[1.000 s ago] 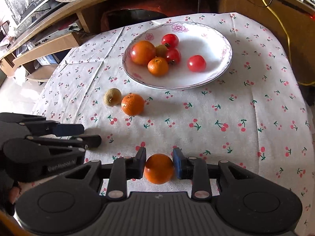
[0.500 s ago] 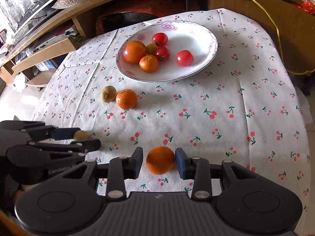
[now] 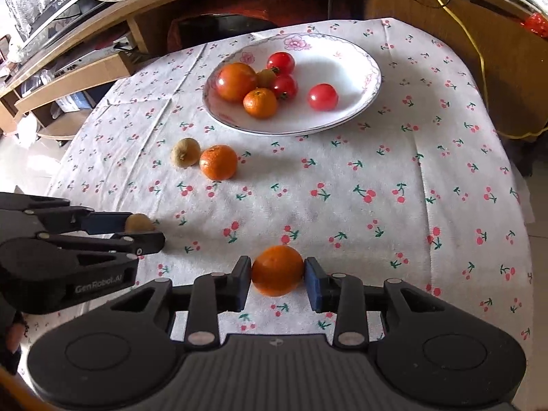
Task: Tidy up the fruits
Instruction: 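Lift the held pear and tangerine off the tablecloth toward the bowl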
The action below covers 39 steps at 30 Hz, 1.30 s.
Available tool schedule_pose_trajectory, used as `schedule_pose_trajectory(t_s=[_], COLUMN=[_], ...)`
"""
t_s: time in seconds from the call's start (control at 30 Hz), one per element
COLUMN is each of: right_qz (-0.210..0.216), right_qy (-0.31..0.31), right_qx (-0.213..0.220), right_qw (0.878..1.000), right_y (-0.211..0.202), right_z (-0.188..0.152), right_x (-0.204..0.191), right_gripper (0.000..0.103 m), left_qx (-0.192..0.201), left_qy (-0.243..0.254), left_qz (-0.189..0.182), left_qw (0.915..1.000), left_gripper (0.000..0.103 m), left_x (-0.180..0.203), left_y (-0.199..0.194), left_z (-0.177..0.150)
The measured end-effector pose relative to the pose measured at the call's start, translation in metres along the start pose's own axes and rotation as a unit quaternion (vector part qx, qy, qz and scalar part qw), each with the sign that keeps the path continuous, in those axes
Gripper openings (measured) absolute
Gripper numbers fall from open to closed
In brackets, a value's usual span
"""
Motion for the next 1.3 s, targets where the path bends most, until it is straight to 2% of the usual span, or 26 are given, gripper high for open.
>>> schedule_pose_trajectory(t_s=[0.2, 0.4, 0.6, 0.9, 1.0, 1.1, 1.23, 1.3], right_qz=[0.001, 0.005, 0.005, 0.007, 0.007, 0.010, 0.005, 0.007], right_qy=[-0.002, 0.002, 0.008, 0.009, 0.013, 0.014, 0.018, 0.021], right_qx=[0.009, 0.003, 0.006, 0.036, 0.047, 0.055, 0.048, 0.045], right_qw=[1.000, 1.000, 1.000, 0.999, 0.999, 0.998, 0.999, 0.999], right_y=[-0.008, -0.005, -0.003, -0.028, -0.039, -0.044, -0.036, -0.033], right_z=[0.001, -0.004, 0.002, 0.009, 0.012, 0.015, 0.014, 0.014], right_x=[-0.005, -0.005, -0.003, -0.002, -0.001, -0.002, 0.001, 0.001], right_gripper=[0.035, 0.035, 0.035, 0.035, 0.035, 0.035, 0.035, 0.035], left_qx=[0.002, 0.002, 0.003, 0.014, -0.001, -0.011, -0.012, -0.010], left_qy=[-0.002, -0.012, -0.001, -0.013, -0.016, -0.002, -0.007, -0.009], left_qz=[0.000, -0.005, 0.006, 0.012, 0.009, 0.022, 0.015, 0.014], left_qw=[1.0000, 0.9999, 1.0000, 0.9997, 0.9998, 0.9997, 0.9998, 0.9998], left_gripper=[0.036, 0.041, 0.033, 0.032, 0.033, 0.035, 0.037, 0.044], left_x=[0.003, -0.001, 0.004, 0.007, 0.010, 0.012, 0.012, 0.015], left_y=[-0.004, 0.004, 0.002, -0.016, -0.014, -0.007, -0.007, -0.008], left_z=[0.000, 0.003, 0.002, -0.001, -0.007, -0.015, -0.020, -0.019])
Point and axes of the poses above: each gripper's, at about its wrist camera, not at the fingertips, and y roughly the way its jaws point, x to its right, z to its top, the point moved 10 cm from there along y, roughly the way its jaws point, and after that the axes turned 5 degrees about -z, right-handed, at the moved point
